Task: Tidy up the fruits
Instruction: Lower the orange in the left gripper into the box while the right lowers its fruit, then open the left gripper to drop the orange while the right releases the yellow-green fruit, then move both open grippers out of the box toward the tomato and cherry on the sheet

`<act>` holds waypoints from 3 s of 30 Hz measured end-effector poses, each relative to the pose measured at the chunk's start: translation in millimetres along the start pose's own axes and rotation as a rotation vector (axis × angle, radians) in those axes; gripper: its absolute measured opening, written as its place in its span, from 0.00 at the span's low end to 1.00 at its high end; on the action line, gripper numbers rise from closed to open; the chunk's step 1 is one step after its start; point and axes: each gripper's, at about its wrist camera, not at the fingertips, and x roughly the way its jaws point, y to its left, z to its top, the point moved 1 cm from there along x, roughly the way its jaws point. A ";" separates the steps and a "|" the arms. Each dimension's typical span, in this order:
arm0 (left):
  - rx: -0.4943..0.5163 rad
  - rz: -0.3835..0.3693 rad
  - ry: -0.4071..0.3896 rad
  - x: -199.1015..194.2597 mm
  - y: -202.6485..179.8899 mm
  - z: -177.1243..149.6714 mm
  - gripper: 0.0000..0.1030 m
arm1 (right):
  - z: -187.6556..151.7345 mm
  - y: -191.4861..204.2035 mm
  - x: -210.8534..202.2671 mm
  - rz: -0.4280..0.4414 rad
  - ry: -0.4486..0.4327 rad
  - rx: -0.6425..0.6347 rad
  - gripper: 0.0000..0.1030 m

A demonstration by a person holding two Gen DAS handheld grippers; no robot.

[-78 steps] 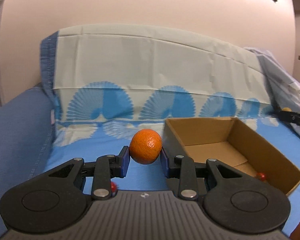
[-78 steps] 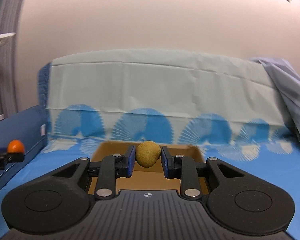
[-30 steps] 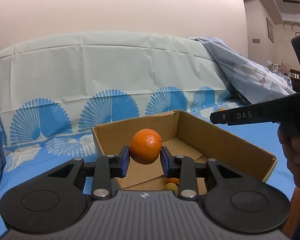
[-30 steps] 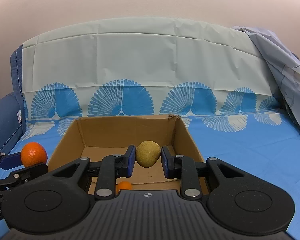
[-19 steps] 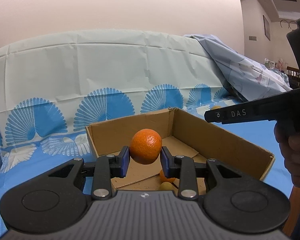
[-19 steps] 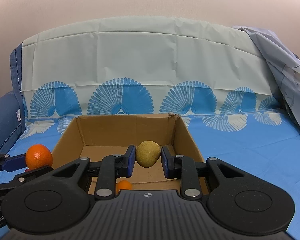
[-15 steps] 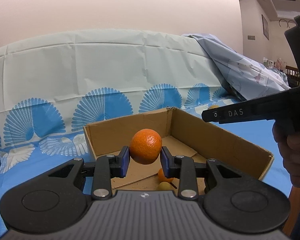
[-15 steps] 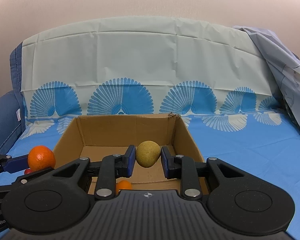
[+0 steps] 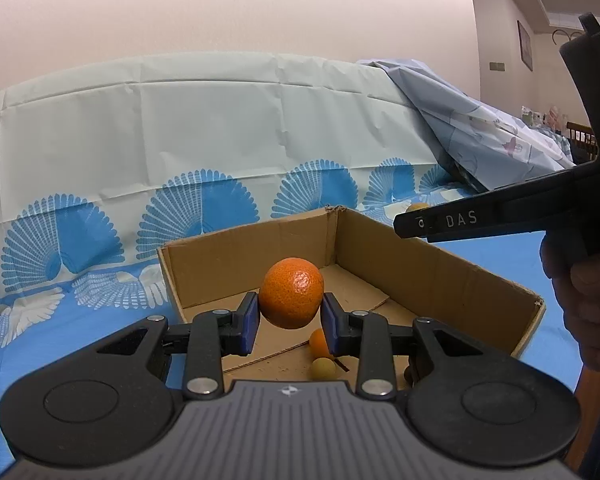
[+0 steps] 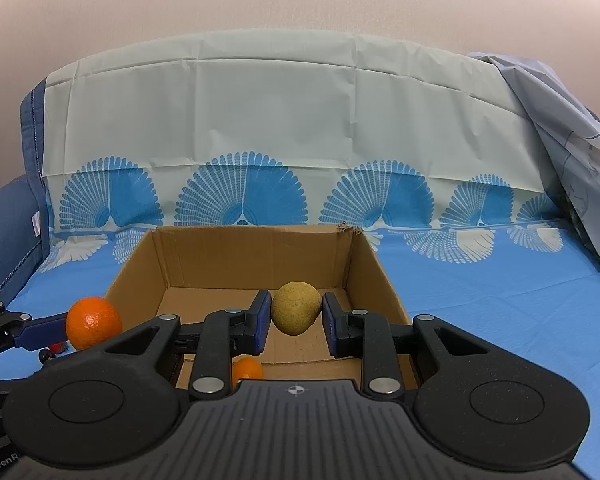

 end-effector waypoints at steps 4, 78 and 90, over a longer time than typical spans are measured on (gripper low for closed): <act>-0.001 0.000 0.005 0.2 -1.8 -0.5 0.36 | -0.2 0.3 0.0 -0.001 0.001 0.000 0.28; -0.054 0.065 0.032 -23.2 33.5 -0.8 0.10 | 2.5 33.7 -4.8 -0.010 -0.050 0.005 0.45; -0.010 0.270 0.114 -66.5 138.0 -14.7 0.12 | 3.5 94.7 -13.2 0.128 -0.061 0.000 0.41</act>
